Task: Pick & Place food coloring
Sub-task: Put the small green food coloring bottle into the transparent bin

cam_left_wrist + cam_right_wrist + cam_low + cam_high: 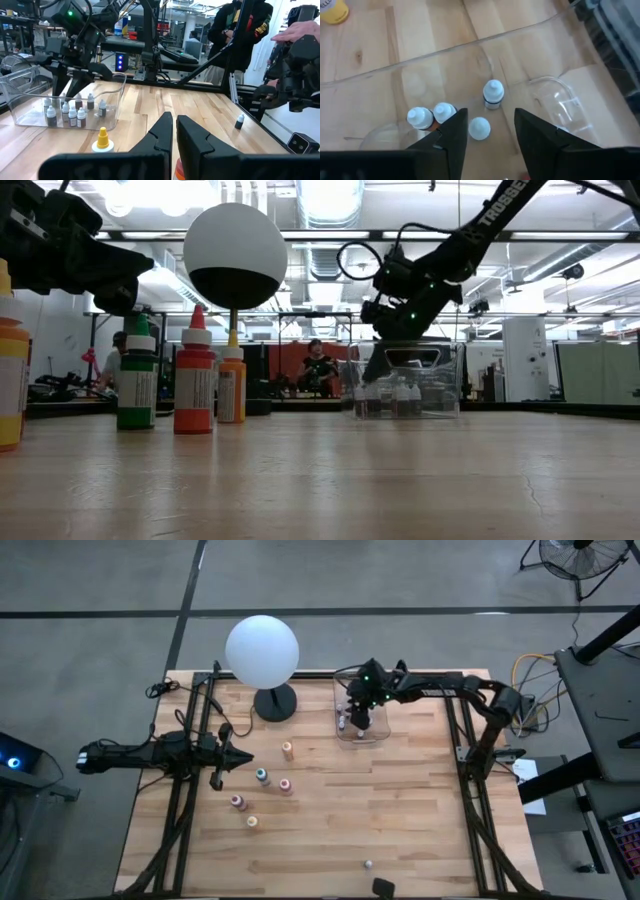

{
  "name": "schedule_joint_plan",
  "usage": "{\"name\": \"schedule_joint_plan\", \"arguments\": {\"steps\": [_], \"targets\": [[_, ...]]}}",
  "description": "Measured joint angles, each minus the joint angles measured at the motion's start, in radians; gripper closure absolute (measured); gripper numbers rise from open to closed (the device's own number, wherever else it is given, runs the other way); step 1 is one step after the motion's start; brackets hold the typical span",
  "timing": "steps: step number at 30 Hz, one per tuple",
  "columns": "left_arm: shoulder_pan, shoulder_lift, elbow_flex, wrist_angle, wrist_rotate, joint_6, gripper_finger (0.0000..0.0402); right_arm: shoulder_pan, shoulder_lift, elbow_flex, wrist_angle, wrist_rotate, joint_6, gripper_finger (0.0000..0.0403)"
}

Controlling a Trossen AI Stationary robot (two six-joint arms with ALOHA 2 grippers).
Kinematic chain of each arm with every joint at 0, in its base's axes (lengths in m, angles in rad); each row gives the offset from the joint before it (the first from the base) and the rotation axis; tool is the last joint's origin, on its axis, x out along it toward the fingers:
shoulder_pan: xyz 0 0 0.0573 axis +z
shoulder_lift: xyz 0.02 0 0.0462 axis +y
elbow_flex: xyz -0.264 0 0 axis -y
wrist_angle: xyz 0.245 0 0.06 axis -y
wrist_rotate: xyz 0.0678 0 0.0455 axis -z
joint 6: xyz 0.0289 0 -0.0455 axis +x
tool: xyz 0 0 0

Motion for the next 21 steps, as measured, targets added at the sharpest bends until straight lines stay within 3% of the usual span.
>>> {"name": "schedule_joint_plan", "arguments": {"steps": [12,21], "targets": [[0.000,0.000,0.000,0.000,0.000,0.000,0.0401,0.007,-0.145,0.000,-0.084,0.002,-0.013,0.0256],[0.000,0.000,0.000,0.000,0.000,0.000,0.0401,0.065,-0.298,0.000,-0.143,-0.003,-0.016,0.0222]]}}
